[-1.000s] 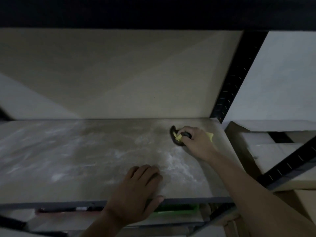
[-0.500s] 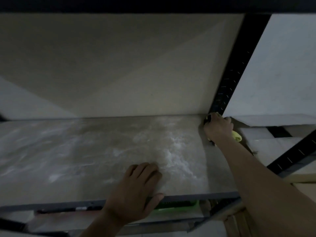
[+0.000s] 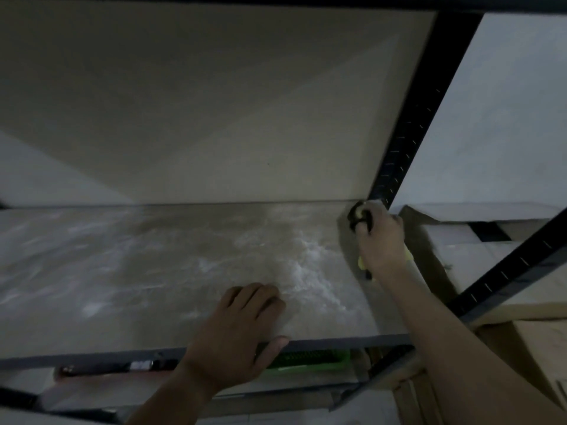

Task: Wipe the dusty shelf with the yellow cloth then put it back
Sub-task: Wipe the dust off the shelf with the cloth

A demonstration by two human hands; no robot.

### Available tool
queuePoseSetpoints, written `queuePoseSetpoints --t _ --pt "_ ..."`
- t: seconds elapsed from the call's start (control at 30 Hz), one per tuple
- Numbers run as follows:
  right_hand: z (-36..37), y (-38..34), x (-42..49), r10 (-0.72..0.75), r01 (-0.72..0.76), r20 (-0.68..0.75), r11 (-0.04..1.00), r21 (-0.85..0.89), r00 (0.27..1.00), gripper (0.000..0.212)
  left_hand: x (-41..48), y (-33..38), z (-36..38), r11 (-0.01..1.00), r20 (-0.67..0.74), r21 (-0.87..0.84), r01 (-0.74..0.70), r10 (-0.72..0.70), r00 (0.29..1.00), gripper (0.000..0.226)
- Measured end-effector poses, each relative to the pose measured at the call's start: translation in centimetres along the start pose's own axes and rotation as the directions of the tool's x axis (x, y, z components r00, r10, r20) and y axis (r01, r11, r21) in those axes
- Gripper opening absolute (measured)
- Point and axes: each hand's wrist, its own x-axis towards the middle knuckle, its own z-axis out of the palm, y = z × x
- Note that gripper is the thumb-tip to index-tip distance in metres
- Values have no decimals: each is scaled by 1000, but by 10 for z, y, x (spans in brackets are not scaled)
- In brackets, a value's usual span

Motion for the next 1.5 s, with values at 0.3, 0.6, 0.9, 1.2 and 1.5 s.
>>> queuePoseSetpoints --t 0.3,0.6,0.9,1.2,1.5 --pt "13 16 31 219 -153 160 926 -346 963 42 1 -2 1 1000 6 13 -11 11 1000 47" --pt "-46 -6 -88 37 41 304 968 -246 952 18 0 -2 2 999 -15 32 -31 31 999 48" --pt "-36 13 -13 276 -220 178 934 -282 944 46 0 -2 2 1000 -4 14 -17 17 1000 49" --pt "-44 3 -97 42 69 259 912 -404 965 39 0 -2 2 1000 22 24 -6 5 1000 50" --pt "-83 1 -84 114 -109 295 994 -31 949 50 1 2 -10 997 61 -69 24 -20 998 51"
